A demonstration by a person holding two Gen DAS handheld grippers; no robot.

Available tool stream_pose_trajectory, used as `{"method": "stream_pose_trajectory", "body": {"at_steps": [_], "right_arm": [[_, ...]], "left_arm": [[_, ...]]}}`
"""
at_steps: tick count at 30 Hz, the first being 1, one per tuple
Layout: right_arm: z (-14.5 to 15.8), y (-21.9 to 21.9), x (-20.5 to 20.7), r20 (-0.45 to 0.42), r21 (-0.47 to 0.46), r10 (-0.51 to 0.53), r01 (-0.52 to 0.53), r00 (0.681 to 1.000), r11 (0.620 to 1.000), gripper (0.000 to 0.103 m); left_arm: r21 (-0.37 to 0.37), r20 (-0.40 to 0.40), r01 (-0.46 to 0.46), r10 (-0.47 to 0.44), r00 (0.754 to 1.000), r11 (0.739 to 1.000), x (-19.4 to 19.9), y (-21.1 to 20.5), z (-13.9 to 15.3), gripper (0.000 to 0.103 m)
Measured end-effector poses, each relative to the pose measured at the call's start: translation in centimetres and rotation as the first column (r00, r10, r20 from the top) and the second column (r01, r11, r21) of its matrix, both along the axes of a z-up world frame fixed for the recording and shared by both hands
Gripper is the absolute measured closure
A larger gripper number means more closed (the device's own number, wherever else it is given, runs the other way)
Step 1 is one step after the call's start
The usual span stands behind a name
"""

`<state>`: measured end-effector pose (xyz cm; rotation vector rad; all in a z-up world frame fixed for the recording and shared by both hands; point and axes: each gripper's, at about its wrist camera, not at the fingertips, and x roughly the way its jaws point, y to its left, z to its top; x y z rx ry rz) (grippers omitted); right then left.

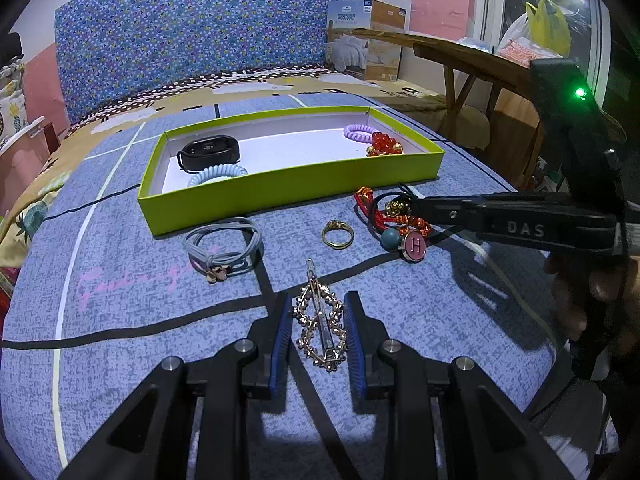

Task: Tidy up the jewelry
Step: 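Lift the gold pendant with the left gripper while the right gripper grasps the red-charm hair tie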

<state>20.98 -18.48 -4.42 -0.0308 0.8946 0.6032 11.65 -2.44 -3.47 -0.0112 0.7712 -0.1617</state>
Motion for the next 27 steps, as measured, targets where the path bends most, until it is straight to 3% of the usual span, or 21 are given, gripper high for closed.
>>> {"method": "stream_pose_trajectory", "body": {"at_steps": [6,9,12,27], "right_arm": [[0.1,0.2,0.2,-0.009,-0.005,0.022,-0.022,1.000,1.000,0.093],[0.1,0.2,-0.1,0.000,-0.016,0.026,-0.026,1.000,1.000,0.099],[0.5,0.2,-0.5,0.016,-0.015,0.023,-0.023,1.000,1.000,0.099],[4.6,-1.3,-4.1,0.125,0.052,-0.009,0.002,0.992,0.999,0.100]], "left_arm": [[0.001,0.001,-0.001,0.001,1.000,1.000,0.0,0.0,0.0,0.075],[0.000,0.000,0.000,0.000,1.000,1.000,0.0,0.0,-0.1,0.075],[-0.001,-0.001,0.000,0.000,1.000,1.000,0.0,0.0,-0.1,0.075],[-0.010,-0.004,-0.006,0.006,1.000,1.000,-0.5,0.2,0.1,0.075]]}}
